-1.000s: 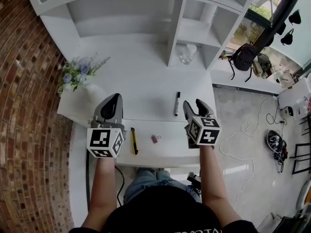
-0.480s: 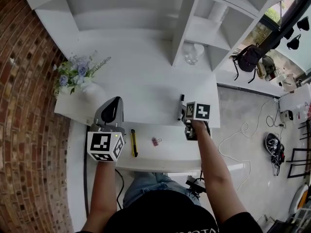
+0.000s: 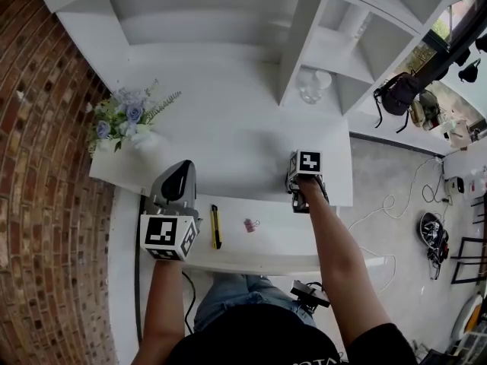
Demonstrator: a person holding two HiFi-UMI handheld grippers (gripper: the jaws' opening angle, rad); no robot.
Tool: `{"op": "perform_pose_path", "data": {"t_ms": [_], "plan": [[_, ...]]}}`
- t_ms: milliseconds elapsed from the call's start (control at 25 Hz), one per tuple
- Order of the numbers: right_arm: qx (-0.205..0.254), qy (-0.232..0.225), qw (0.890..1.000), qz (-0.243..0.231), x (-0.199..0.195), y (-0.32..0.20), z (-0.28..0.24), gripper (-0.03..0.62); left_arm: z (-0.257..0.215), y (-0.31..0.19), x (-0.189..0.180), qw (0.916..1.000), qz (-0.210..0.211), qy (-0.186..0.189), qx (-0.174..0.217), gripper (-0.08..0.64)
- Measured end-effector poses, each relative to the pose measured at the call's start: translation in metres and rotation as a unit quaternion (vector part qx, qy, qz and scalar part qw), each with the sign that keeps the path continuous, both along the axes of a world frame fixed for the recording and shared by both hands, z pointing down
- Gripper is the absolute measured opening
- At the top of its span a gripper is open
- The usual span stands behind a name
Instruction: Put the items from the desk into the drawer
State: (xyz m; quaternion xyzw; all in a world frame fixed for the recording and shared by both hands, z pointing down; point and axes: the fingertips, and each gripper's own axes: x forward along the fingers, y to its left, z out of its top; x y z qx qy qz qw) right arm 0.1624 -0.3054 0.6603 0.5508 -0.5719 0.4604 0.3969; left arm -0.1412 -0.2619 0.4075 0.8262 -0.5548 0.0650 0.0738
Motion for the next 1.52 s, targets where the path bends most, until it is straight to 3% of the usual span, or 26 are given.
{"op": "perform_pose_path", "data": {"t_ms": [240,280,360,600,1080,1520], "plan": [[-0.019,0.021,1.0,-0.012,-0.001,-0.001,0.002,0.138,0.006,0.004,-0.005,1.0,-0.002,-0.003,-0.007,-0.002],[-0.012,0.028,0.999,-0.014,0.001,-0.002,0.002,0.086,0.006,0.005,-0.005,1.0,-0.002,-0.004,-0.008,-0.002],[0.001,0.037,0.999,-0.017,0.003,-0.003,0.001,0.08,0.005,0.007,-0.005,1.0,-0.001,-0.006,-0.008,-0.002],[0.025,-0.031,0.999,0.014,-0.005,0.006,-0.015,0.08,-0.001,0.013,-0.004,1.0,0.004,-0.008,-0.002,-0.002],[0.138,-0.066,0.988,0.0,0.007,0.031,-0.094,0.08,-0.026,0.025,0.017,0.9993,0.016,-0.001,0.033,-0.002],[0.271,-0.066,0.96,-0.033,0.006,0.067,-0.172,0.08,-0.047,0.045,0.034,0.9978,0.031,-0.005,0.058,-0.002]]}}
